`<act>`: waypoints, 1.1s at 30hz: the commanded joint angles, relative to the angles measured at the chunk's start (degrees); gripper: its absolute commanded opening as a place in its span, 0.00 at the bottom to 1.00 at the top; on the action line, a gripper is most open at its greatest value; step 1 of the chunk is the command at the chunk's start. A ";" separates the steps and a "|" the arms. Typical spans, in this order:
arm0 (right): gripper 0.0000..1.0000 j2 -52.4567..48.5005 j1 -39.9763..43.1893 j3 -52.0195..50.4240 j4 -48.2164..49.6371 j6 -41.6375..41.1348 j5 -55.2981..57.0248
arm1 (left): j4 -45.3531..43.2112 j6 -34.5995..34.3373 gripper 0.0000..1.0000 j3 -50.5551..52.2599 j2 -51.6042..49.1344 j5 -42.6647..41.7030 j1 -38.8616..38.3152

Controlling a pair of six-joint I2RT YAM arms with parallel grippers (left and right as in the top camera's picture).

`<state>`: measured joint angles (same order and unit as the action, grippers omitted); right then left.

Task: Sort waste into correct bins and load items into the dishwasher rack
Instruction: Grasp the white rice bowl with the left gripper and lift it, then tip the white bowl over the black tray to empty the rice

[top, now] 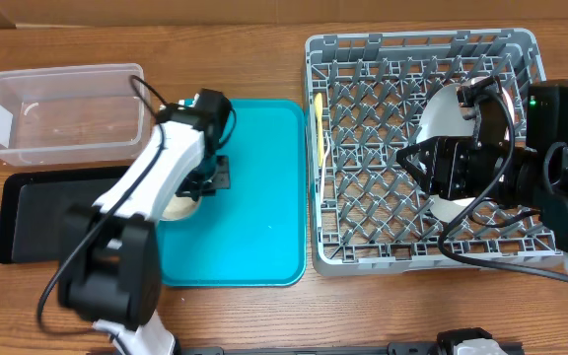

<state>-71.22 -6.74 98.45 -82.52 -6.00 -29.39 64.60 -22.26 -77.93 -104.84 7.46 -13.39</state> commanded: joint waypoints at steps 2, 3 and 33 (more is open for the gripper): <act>0.45 0.15 0.07 0.07 0.50 0.00 -0.07 | 1.57 -2.16 0.04 -1.05 13.35 -2.56 3.58; 0.45 0.15 0.07 0.07 0.57 0.00 -0.07 | 1.49 -2.10 0.04 -1.05 15.45 -3.50 4.81; 0.46 0.15 0.07 0.07 -0.72 0.00 -0.04 | -26.29 24.15 0.04 24.50 18.05 -58.93 60.70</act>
<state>-71.22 -6.74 98.45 -83.24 -6.02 -29.39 40.18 -2.94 -56.53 -86.56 -41.89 43.24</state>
